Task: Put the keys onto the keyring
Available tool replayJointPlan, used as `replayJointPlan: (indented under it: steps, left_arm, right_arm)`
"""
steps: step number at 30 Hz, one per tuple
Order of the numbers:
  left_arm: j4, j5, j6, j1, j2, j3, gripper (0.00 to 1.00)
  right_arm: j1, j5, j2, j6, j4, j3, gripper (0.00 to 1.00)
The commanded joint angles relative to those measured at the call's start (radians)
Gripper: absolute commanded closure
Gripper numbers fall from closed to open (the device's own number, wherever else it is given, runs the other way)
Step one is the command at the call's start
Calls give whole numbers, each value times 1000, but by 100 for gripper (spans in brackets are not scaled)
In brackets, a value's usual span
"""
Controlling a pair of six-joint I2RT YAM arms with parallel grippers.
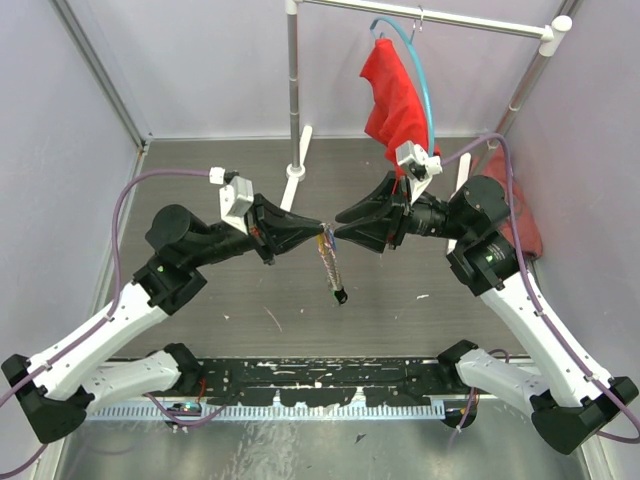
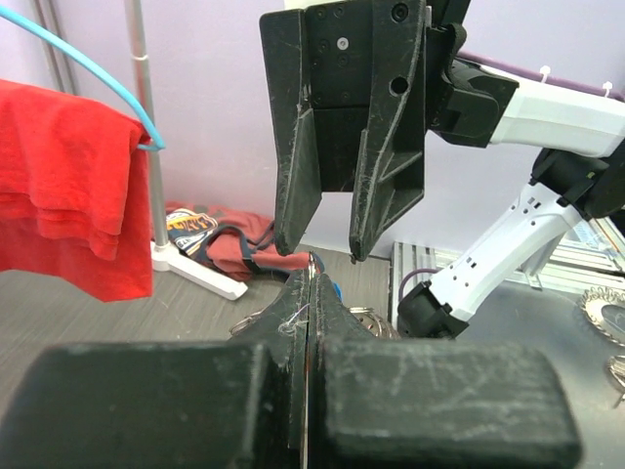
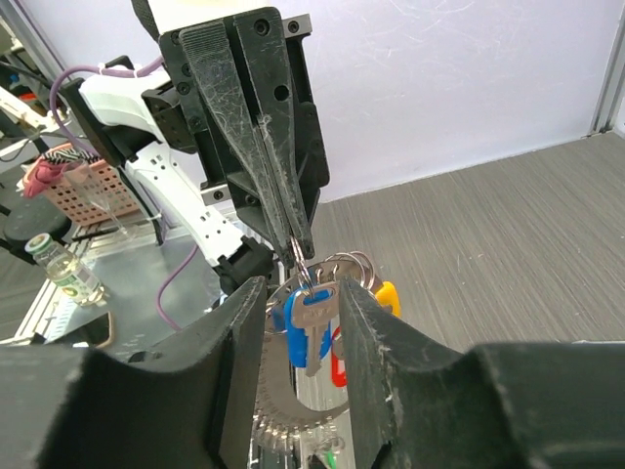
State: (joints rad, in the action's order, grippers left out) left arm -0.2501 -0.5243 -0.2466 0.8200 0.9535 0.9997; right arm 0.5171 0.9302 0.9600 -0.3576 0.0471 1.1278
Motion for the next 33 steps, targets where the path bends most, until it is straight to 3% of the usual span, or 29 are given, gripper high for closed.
replayJointPlan:
  steps: [1, 14, 21, 28, 33]
  left_arm:
    - [-70, -43, -16, -6, 3, 40, 100]
    - [-72, -66, -21, -7, 14, 52, 100]
    - [-74, -83, -26, -6, 27, 66, 100]
    - [-73, -82, -26, -8, 31, 65, 100]
    - [-68, -74, -21, -8, 28, 64, 100]
  right_arm:
    - [3, 28, -12, 9, 35, 41, 60]
    - [3, 77, -1, 8, 28, 40, 74]
    - [3, 94, 7, 4, 34, 43, 75]
    - [3, 98, 2, 3, 37, 46, 98]
    - [3, 87, 2, 16, 3, 55, 99]
